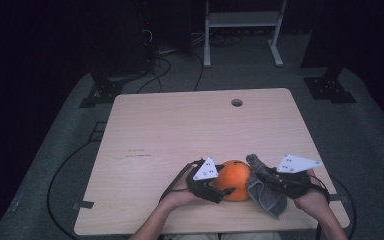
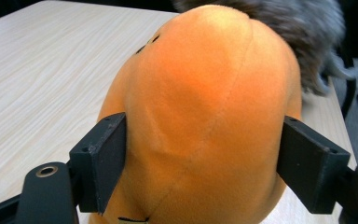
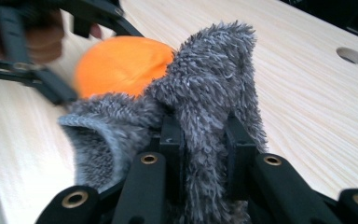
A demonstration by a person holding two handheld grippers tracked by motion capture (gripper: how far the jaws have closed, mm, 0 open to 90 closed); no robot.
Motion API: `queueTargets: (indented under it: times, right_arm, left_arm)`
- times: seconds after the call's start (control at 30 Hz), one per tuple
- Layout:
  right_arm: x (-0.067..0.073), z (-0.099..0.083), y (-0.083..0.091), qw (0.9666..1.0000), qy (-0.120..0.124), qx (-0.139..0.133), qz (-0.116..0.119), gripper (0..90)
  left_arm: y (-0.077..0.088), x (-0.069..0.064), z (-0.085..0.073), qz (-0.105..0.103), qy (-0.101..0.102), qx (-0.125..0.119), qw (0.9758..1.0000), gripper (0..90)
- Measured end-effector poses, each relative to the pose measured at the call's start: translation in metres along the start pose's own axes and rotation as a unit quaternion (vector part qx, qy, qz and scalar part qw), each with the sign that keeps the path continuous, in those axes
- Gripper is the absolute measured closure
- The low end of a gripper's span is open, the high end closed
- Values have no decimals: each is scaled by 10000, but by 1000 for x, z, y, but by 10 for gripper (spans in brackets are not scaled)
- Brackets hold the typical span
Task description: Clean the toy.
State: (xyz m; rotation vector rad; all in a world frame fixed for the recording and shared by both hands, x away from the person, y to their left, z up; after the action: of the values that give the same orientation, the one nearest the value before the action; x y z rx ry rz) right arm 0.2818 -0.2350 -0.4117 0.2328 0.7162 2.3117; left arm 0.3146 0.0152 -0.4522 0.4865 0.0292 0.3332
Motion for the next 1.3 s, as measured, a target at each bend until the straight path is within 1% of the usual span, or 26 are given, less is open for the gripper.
queueTargets:
  times: [0.03,0.13,0.2,0.27,0.33,0.37,0.43,0.5,0.53,0.6,0.67,0.73,0.77,0.8,0.83,0.87,0.9,0.93,0.97,1.03,1.1,1.17,1.2,1.23,1.27,1.3]
  right_arm:
    - [1,2,1,10000,0,-77,57,727]
    - [14,13,1,9991,167,-250,295,726]
    - [18,16,-3,9990,298,-198,275,727]
    - [15,13,-6,9994,232,-142,221,727]
    - [4,5,-9,9999,152,46,-44,728]
    - [0,-1,-10,9999,-4,92,-61,728]
    - [-5,-8,-10,9997,-130,174,-61,729]
    - [-3,-5,-7,9999,-77,121,-12,729]
    - [1,0,-5,10000,-24,50,44,729]
    - [13,11,-2,9996,190,-99,188,727]
    - [21,18,-2,9989,371,-153,255,726]
    - [20,16,-6,9989,398,-108,203,724]
    - [15,13,-8,9993,306,-100,164,723]
    - [8,7,-10,9997,237,-49,1,723]
    - [1,-1,-14,9992,225,131,-314,725]
    - [-4,-8,-18,9978,201,359,-514,726]
    - [-7,-15,-18,9978,122,445,-478,728]
    - [-7,-16,-16,9982,49,407,-430,728]
    - [-6,-14,-12,9988,13,299,-375,728]
    - [0,-2,-2,9999,-78,-139,-62,728]
    - [7,7,-1,9995,40,-272,131,727]
    - [11,7,-6,9996,142,-188,138,725]
    - [10,4,-9,9997,88,-169,165,724]
    - [8,2,-10,9997,28,-179,153,724]
    - [8,1,-10,9998,53,-147,83,721]
    - [8,0,-9,9997,195,-49,-138,721]
  left_arm:
    - [0,1,0,25,96,-32,9999,218]
    - [-1,1,-1,53,125,-4,9999,217]
    - [1,2,-2,55,132,26,9999,217]
    - [2,4,-2,47,168,10,9998,217]
    - [2,4,-2,45,179,2,9998,217]
    - [2,4,-2,44,170,1,9998,217]
    - [2,4,-2,69,162,-4,9998,213]
    - [1,5,-2,130,246,-35,9996,199]
    - [1,6,-2,177,342,-56,9992,196]
    - [0,8,-2,280,451,-69,9986,192]
    - [-1,9,-2,298,477,-57,9984,192]
    - [0,8,-3,266,458,-61,9986,204]
    - [0,7,-3,245,444,-74,9987,220]
    - [0,6,-2,225,384,-52,9990,228]
    - [0,5,-3,177,339,-36,9993,229]
    - [-1,3,-2,156,236,-21,9996,229]
    - [-1,2,-2,171,193,-10,9997,227]
    - [-2,2,-2,201,206,-8,9996,223]
    - [-3,2,-1,214,239,-26,9995,221]
    - [-4,2,-1,243,279,-56,9993,211]
    - [-4,1,-2,255,140,-45,9996,143]
    - [-4,3,-2,245,163,97,9995,60]
    - [-5,3,-2,252,143,82,9995,43]
    - [-6,3,-2,202,143,82,9997,52]
    - [-8,1,-2,163,120,48,9998,78]
    - [-8,0,-2,180,79,25,9998,118]
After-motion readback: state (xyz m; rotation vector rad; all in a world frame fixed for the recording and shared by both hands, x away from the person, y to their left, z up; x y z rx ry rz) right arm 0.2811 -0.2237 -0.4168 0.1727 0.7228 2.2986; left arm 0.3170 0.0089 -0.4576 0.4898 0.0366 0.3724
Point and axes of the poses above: each handheld gripper's, and its own axes: y roughly backward along the jaws, z roughly out of its top, x roughly to its left, the point moved 2 cm from there along -y, roughly forward along the jaws, and after that the axes turned 2 degrees about -y, right-handed, at the moved point
